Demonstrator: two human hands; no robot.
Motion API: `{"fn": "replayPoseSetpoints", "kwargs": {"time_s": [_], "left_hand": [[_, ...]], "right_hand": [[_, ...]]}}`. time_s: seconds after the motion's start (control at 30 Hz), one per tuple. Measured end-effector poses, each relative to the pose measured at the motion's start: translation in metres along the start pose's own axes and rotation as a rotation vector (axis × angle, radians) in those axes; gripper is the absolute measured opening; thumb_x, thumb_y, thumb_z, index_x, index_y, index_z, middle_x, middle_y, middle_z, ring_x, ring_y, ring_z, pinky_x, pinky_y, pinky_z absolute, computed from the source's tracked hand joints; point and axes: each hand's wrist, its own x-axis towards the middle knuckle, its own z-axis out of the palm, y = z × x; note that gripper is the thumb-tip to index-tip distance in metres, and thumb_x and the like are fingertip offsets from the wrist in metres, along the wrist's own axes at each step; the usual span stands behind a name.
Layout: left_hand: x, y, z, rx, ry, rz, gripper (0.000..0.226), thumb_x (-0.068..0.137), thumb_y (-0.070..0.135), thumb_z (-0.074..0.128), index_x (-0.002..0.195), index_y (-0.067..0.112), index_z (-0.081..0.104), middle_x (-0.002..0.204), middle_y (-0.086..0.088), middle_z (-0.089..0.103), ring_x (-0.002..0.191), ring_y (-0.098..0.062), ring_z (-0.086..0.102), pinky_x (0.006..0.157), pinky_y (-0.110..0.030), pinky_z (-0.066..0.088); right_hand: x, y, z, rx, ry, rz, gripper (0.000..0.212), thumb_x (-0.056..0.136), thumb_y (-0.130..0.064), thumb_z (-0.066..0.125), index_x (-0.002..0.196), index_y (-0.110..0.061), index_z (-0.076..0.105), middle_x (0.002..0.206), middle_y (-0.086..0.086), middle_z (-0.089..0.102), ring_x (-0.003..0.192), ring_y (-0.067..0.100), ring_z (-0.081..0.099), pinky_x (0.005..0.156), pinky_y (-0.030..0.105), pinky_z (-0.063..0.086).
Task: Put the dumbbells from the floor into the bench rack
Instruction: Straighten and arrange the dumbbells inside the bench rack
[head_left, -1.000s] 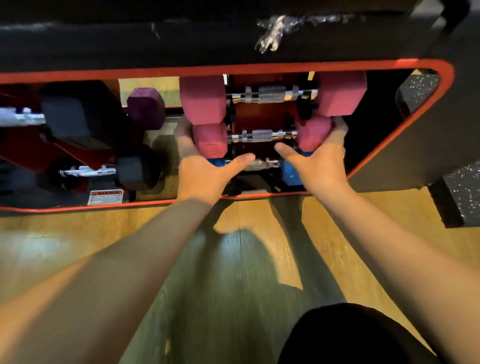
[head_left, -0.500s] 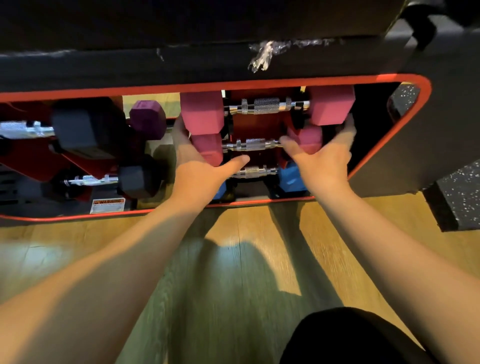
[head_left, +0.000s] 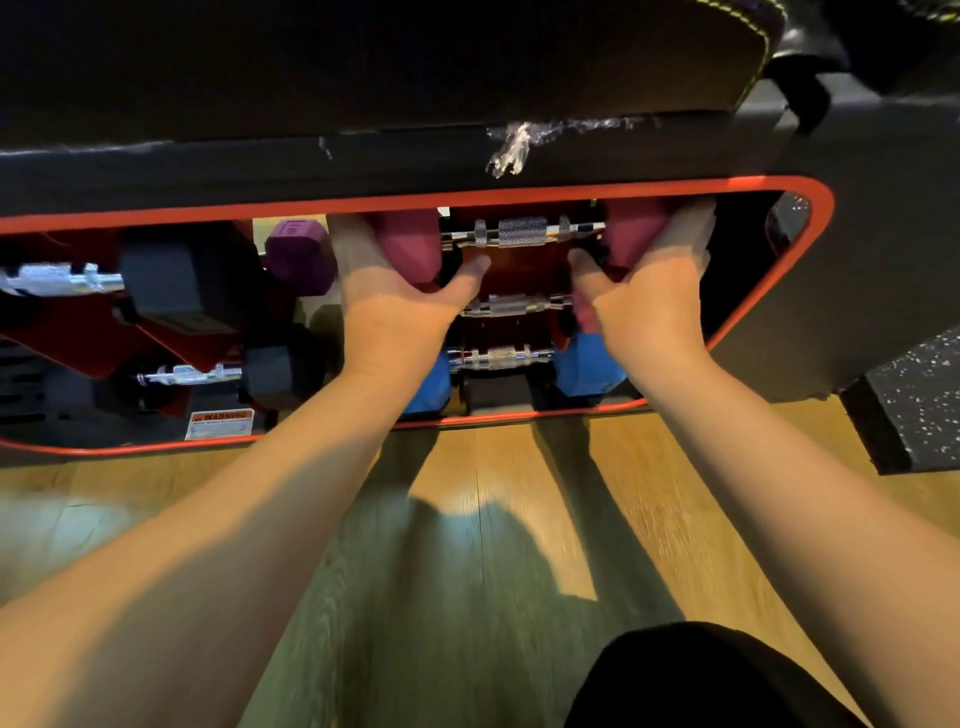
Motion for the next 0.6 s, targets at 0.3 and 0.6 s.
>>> {"fn": "replayPoseSetpoints", "kwargs": {"time_s": [0.3, 0.6], "left_hand": [[-0.016, 0.025, -0.061, 0.197, -0.330, -0.033, 0.064, 0.071, 0.072, 0.063, 0.070, 0.009, 0.054, 0.066, -0.005, 0.055, 0.062, -0.019, 0.056, 0.054, -0.028, 0.038], [-0.038, 0.169, -0.268, 0.203, -0.776, -0.297, 0.065, 0.077, 0.055, 0.069, 0.132, 0.024, 0.052, 0.116, 0.008, 0.062, 0.096, -0.019, 0.068, 0.082, -0.048, 0.059]], "right_hand": [[-0.027, -0.038, -0.064, 0.041, -0.068, 0.145, 0.079, 0.065, -0.071, 0.070, 0.106, -0.007, 0.049, 0.111, 0.010, 0.056, 0.099, 0.030, 0.055, 0.089, 0.048, 0.049], [-0.098, -0.222, -0.225, -0.097, -0.547, 0.220, 0.038, 0.092, -0.035, 0.060, 0.125, -0.016, 0.058, 0.132, 0.009, 0.054, 0.114, 0.029, 0.055, 0.097, 0.036, 0.041]]}}
